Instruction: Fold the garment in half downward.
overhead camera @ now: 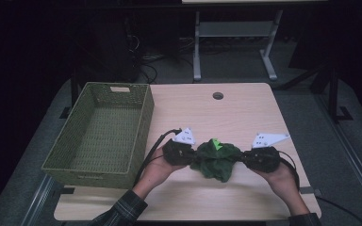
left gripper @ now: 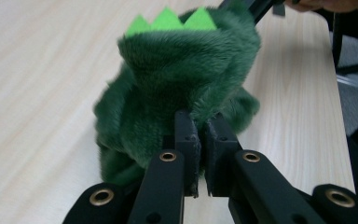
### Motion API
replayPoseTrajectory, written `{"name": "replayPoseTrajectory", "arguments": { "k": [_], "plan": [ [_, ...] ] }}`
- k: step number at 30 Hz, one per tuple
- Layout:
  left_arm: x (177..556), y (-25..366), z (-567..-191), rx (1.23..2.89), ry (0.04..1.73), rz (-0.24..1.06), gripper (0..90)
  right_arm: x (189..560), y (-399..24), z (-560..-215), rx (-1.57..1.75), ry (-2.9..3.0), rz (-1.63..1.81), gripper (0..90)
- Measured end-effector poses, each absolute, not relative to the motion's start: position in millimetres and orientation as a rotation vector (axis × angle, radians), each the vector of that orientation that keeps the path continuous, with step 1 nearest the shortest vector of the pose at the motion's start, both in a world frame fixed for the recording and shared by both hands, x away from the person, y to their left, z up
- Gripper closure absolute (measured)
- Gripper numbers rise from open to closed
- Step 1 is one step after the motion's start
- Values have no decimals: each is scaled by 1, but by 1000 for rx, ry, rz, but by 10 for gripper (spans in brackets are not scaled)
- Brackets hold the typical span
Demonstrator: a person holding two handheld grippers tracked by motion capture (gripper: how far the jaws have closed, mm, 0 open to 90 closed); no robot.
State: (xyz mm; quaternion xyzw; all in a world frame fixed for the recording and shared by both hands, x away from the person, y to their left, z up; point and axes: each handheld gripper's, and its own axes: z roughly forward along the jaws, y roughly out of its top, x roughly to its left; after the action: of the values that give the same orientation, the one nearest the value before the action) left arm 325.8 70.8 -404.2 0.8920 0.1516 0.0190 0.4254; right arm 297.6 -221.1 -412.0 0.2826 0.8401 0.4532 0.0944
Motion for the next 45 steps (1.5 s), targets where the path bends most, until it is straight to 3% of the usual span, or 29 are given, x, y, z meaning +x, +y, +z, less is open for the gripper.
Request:
{"name": "replayPoseTrajectory", "arguments": {
  "k": [11, 25, 32, 39, 42, 45],
  "plan": [
    [310, 65, -434, 2300, 355, -23, 851, 276, -218, -438, 859, 2599, 1294, 844],
    [313, 56, -461, 2355, 361, -48, 837, 283, -210, -466, 890, 2679, 1221, 814],
    [299, 62, -449, 2324, 362, -28, 635, 273, -215, -457, 903, 2637, 1273, 606],
    [283, 75, -435, 2284, 351, -32, 568, 256, -221, -445, 882, 2620, 1317, 539],
    [280, 80, -432, 2277, 355, -21, 562, 250, -223, -442, 869, 2612, 1333, 555],
    [282, 83, -427, 2250, 363, -3, 648, 248, -225, -436, 868, 2574, 1365, 678]
  ]
}}
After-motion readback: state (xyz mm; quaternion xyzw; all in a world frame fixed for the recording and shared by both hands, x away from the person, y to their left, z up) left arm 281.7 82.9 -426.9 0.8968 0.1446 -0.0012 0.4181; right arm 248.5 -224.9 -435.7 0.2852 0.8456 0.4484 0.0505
